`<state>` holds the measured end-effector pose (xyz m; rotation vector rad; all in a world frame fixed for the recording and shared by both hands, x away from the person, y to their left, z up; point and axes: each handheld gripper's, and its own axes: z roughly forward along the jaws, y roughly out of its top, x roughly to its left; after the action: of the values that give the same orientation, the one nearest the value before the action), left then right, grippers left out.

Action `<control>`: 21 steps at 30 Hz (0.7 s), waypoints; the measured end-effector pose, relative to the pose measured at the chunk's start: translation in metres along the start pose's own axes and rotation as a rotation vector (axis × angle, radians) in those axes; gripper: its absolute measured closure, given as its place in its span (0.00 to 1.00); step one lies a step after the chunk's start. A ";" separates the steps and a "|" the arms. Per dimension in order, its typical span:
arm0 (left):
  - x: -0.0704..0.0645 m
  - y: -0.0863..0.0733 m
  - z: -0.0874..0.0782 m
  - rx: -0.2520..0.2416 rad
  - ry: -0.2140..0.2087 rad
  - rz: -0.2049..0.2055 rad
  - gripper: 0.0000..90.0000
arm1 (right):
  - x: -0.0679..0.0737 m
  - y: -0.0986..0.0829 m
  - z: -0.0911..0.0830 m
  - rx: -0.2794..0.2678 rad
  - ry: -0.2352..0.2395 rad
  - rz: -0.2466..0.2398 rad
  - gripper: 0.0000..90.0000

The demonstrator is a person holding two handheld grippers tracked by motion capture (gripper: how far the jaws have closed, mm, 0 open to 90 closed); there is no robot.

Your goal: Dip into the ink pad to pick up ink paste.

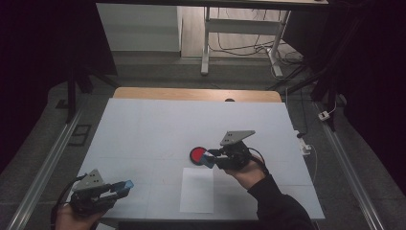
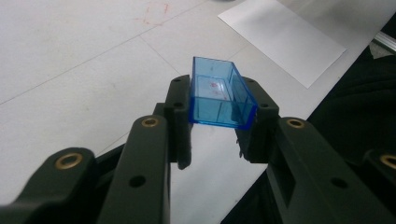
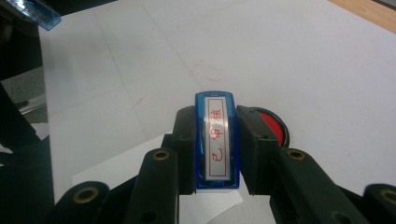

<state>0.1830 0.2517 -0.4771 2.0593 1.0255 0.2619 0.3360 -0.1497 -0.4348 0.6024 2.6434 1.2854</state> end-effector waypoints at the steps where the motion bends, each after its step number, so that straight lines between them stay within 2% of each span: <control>1: 0.000 0.000 0.000 0.001 0.001 0.001 0.75 | -0.001 0.000 0.001 -0.001 0.000 0.004 0.78; 5: 0.000 0.000 0.000 0.001 0.016 0.010 0.75 | -0.006 0.002 0.006 0.006 -0.008 0.011 0.78; 21: 0.001 0.000 0.000 0.005 0.016 0.011 0.75 | -0.024 0.006 0.027 0.038 -0.053 0.033 0.78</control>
<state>0.1833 0.2524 -0.4773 2.0710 1.0260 0.2815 0.3679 -0.1372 -0.4484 0.6794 2.6312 1.2123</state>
